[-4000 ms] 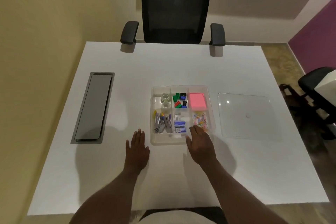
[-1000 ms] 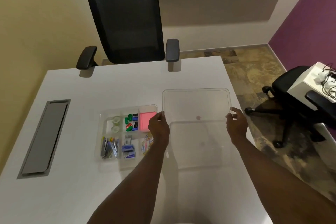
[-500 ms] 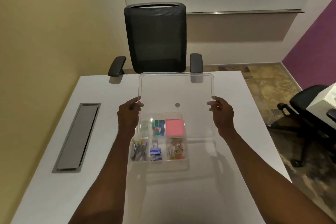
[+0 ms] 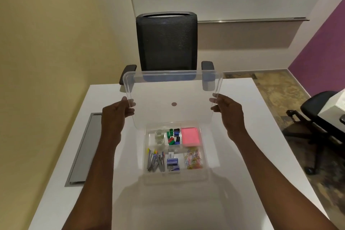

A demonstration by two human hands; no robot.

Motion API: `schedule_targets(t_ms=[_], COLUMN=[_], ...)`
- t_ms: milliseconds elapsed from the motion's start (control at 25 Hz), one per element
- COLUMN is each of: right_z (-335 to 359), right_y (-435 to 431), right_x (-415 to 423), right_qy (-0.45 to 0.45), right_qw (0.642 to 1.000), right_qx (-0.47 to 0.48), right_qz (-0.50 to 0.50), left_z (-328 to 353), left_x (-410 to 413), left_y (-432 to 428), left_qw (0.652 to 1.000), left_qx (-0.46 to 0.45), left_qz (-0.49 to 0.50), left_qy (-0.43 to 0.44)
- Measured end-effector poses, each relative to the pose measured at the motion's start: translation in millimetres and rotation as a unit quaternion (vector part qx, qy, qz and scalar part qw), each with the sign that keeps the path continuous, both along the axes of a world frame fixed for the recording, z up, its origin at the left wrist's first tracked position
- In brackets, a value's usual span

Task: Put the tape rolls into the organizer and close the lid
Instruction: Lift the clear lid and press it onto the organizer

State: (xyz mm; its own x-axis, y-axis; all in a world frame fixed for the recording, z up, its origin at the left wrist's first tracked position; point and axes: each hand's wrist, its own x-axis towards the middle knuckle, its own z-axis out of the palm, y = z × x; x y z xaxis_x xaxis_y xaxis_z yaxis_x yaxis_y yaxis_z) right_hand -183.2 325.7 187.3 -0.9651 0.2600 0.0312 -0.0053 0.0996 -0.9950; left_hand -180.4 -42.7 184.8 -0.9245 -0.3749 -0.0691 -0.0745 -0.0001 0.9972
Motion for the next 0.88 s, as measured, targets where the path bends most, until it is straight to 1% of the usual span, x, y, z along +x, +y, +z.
schedule_targets(t_ms=[80,120,200,280,360,440,520,600,680,760,880], right_z=[-5,-9,-17,-25,-35,-44,-51,-54,-59,-67,-83], right_y=[-1,-1,-2,-2,-4,-7,-9,-9,-7,-7,-10], right_x=[4,7,11,15,19,21,22,23,25,28,30], right_qy=[-0.021,-0.024,-0.04,-0.048,-0.047,-0.05,-0.049,-0.062,-0.087,-0.101,-0.123], right_qw=[0.997,0.997,0.995,0.994,0.995,0.995,0.996,0.995,0.993,0.994,0.99], right_qx=[-0.068,-0.073,-0.077,-0.077,-0.058,-0.051,-0.046,-0.057,-0.068,-0.036,0.055], right_qz=[0.014,0.028,0.043,0.055,0.071,0.069,0.064,0.057,0.035,0.002,-0.049], left_z=[-5,-9,-18,-30,-42,-55,-69,-81,-91,-100,-113], left_x=[0,2,7,16,25,30,34,37,37,37,38], left_y=[-7,-9,-13,-16,-18,-18,-16,-14,-12,-7,6], left_qw=[0.999,0.998,0.996,0.998,0.998,0.997,0.996,0.995,0.995,0.995,0.991], left_qx=[0.049,0.06,0.059,0.028,0.013,0.017,0.042,0.058,0.041,0.02,0.0], left_qz=[-0.011,-0.018,-0.032,-0.037,-0.027,-0.019,-0.019,-0.013,-0.003,0.01,0.037], left_qy=[-0.016,-0.029,-0.052,-0.05,-0.056,-0.068,-0.074,-0.077,-0.086,-0.1,-0.127])
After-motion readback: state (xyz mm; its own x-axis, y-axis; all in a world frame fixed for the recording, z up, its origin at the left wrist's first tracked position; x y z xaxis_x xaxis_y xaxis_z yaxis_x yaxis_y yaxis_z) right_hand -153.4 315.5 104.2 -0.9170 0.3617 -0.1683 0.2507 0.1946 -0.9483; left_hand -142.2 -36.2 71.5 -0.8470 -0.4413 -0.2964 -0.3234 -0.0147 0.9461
